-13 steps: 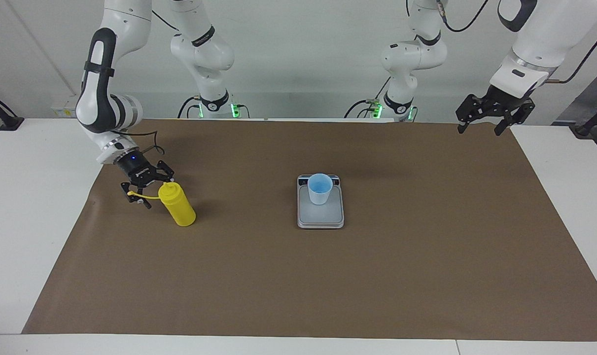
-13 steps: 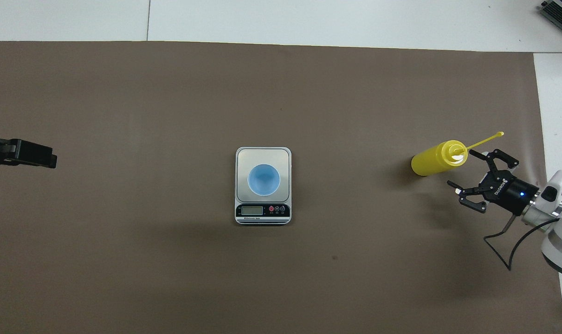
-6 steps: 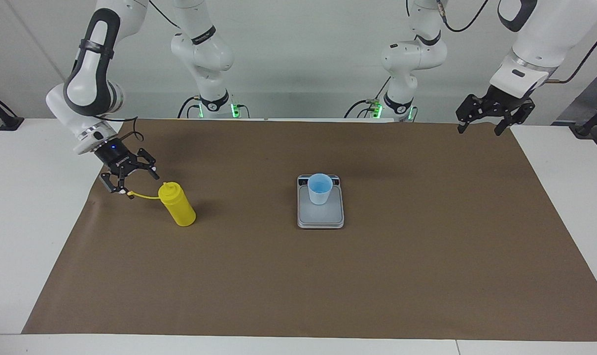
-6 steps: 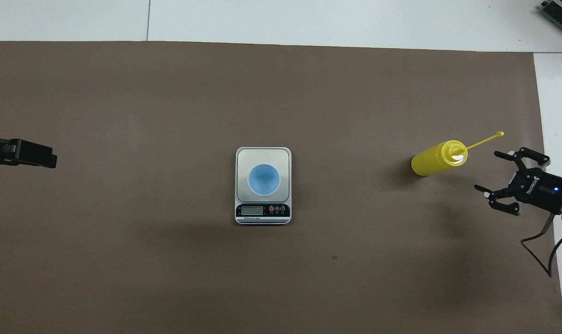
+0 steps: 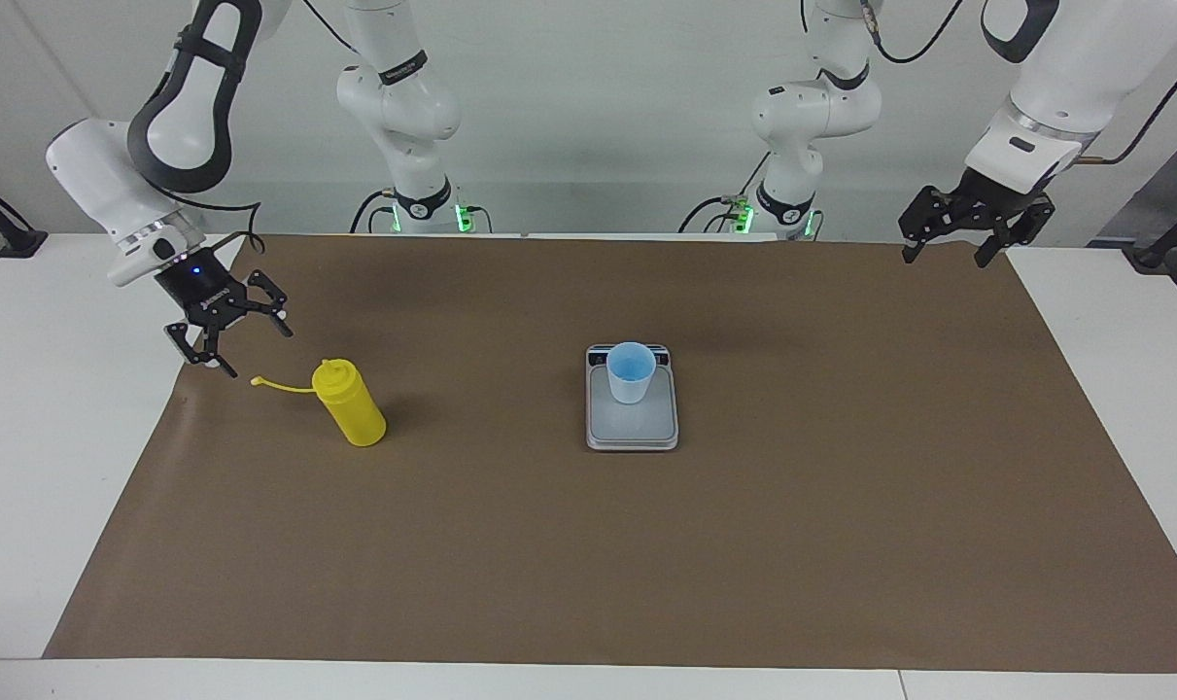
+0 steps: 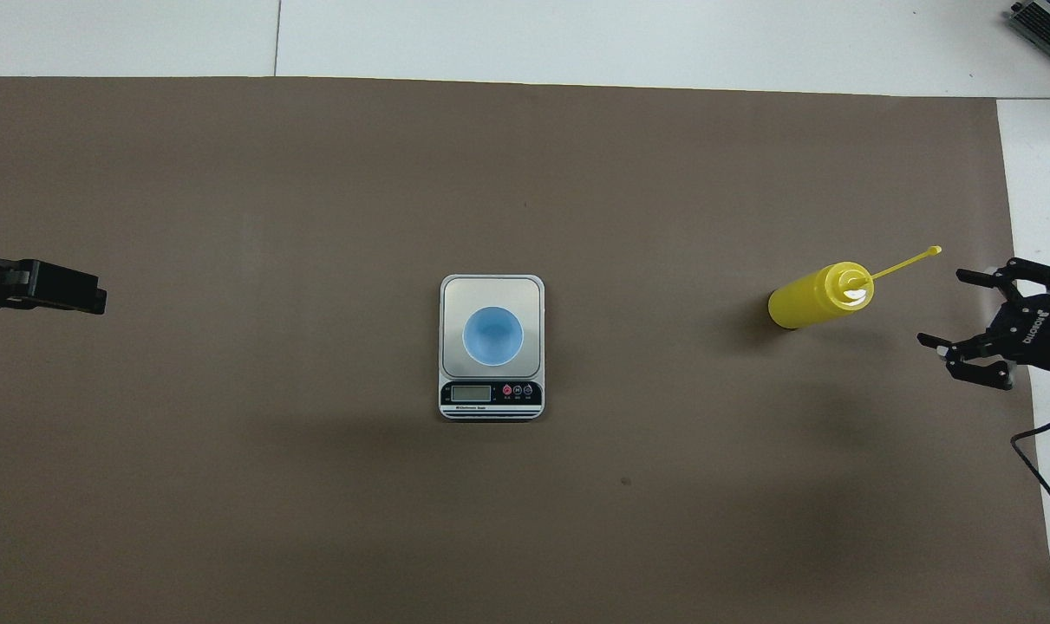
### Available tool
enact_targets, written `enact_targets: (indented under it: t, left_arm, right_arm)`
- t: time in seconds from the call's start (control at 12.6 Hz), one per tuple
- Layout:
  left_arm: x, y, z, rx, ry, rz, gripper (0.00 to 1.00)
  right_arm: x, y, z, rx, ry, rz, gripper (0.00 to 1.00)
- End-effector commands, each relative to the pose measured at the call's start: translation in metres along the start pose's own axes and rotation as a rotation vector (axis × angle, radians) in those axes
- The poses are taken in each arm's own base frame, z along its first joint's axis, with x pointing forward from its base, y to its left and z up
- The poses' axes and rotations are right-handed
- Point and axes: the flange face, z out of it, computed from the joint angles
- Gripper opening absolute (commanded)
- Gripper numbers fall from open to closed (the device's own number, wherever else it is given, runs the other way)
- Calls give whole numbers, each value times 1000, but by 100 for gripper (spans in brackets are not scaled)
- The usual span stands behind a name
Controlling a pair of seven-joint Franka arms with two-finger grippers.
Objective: Pour seasoning into cup on scale with both arms
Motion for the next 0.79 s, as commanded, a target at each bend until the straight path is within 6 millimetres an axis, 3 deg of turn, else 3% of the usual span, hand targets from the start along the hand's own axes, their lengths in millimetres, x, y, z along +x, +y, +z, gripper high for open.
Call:
enact_targets:
  t: [0.0, 0.24, 0.72]
  left_arm:
    - [-9, -2, 0, -7, 0, -3, 100]
    - [-9, -2, 0, -7, 0, -3, 100]
    - [-9, -2, 0, -7, 0, -3, 100]
  right_arm:
    - [55, -5, -25, 15, -93, 93, 100]
    - [117, -10, -44, -11, -236, 225, 100]
    - [215, -44, -50, -119, -411, 417, 100]
